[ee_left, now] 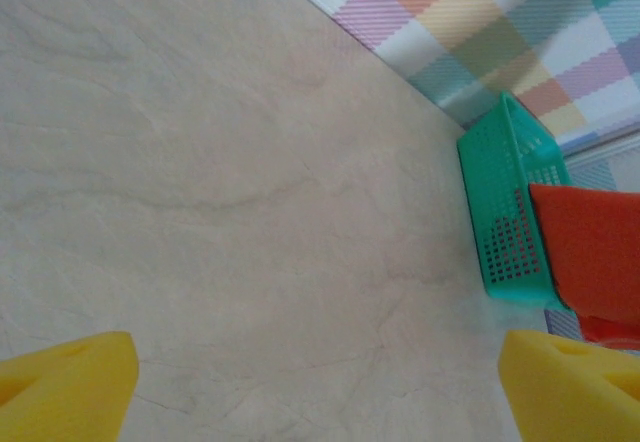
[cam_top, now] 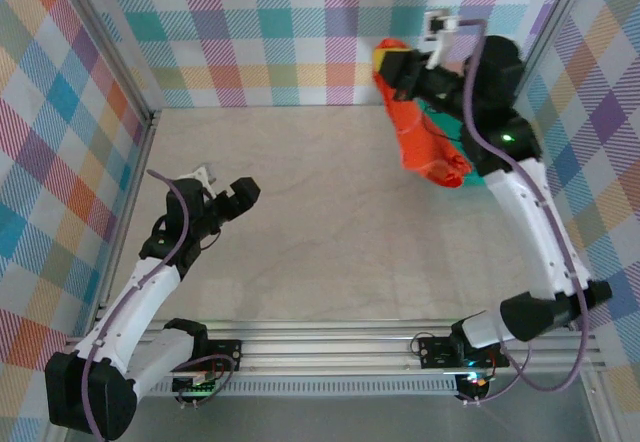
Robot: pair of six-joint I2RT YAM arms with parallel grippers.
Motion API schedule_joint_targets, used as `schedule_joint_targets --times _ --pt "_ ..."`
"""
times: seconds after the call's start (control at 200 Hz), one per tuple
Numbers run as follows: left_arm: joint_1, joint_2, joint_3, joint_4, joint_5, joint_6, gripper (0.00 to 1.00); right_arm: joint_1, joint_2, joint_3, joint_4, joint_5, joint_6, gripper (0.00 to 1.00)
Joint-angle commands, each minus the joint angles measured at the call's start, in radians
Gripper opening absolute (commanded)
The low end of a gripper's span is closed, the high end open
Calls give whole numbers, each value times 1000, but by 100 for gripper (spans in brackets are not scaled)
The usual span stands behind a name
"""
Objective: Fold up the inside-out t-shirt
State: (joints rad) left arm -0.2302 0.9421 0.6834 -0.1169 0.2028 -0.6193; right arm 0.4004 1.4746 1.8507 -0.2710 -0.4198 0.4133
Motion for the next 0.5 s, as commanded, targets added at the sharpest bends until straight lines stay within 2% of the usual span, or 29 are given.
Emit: schedule_joint_targets --times 0.0,0.11,0.29,0.305,0.33,0.39,0.435,0.495 --pt "-46 13 26 60 21 30 93 98 170 -54 -8 -68 30 0" --pt "-99 19 24 33 -7 75 94 167 342 -34 -64 -35 59 0" --pt "-126 4 -14 -38 -40 112 95 176 547 11 -128 -35 139 0" --pt "-127 3 -20 -36 -40 114 95 176 561 25 -145 -37 134 4" --pt "-129 3 -31 -28 -38 117 95 176 579 51 -183 -37 121 16" --pt "-136 15 -55 3 -30 120 95 175 603 100 -287 5 83 34" --pt "-147 37 -63 27 -24 119 95 170 586 97 -331 54 60 56" --pt "-169 81 -63 66 -22 115 95 153 527 42 -351 126 39 68"
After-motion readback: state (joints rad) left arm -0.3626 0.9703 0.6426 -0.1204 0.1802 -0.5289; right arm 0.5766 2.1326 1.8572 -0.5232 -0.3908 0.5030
